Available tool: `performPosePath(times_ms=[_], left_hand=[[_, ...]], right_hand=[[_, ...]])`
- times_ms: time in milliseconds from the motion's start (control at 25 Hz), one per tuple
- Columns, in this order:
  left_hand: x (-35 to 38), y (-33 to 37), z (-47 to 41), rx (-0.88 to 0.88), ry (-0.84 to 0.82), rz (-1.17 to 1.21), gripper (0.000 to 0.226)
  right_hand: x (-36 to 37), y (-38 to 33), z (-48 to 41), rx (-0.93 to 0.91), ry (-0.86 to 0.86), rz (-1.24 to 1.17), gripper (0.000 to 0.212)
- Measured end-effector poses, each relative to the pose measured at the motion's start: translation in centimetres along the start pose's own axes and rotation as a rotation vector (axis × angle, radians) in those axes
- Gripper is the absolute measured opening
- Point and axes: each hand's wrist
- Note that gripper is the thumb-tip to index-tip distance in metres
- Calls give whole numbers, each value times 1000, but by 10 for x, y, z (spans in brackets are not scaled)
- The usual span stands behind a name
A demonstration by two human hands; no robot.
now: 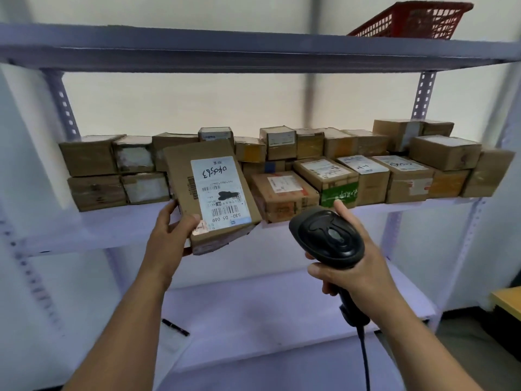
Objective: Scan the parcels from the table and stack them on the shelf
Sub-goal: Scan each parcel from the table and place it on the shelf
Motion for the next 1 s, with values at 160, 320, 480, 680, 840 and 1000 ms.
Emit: performPosePath(times_ms=[160,320,480,680,840,1000], left_hand=[[-11,-2,-41,-95,-46,-63,44],[0,2,-71,-181,-149,-133,38],[16,1,-91,-114,-175,-149,62],[31,-8,-95,24,-283,-163,87],[36,-16,-98,40,-242,-177,101],[45,-17,-85,139,-43,-290,109]], right_hand=[[25,3,-18,11,18,4,103],[42,9,-31,27,35,27,104],[46,13,-37,51,59,48,106],[40,18,-40,56,95,84,106],[32,21,-40,68,104,78,104],[16,23,-34,80,92,64,104]])
Point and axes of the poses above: each hand's wrist, its own z-axis away from the middle knuckle, its own x-axis out of the palm, y = z × x, and after that the axes turned 6 degrees about -z, right-handed
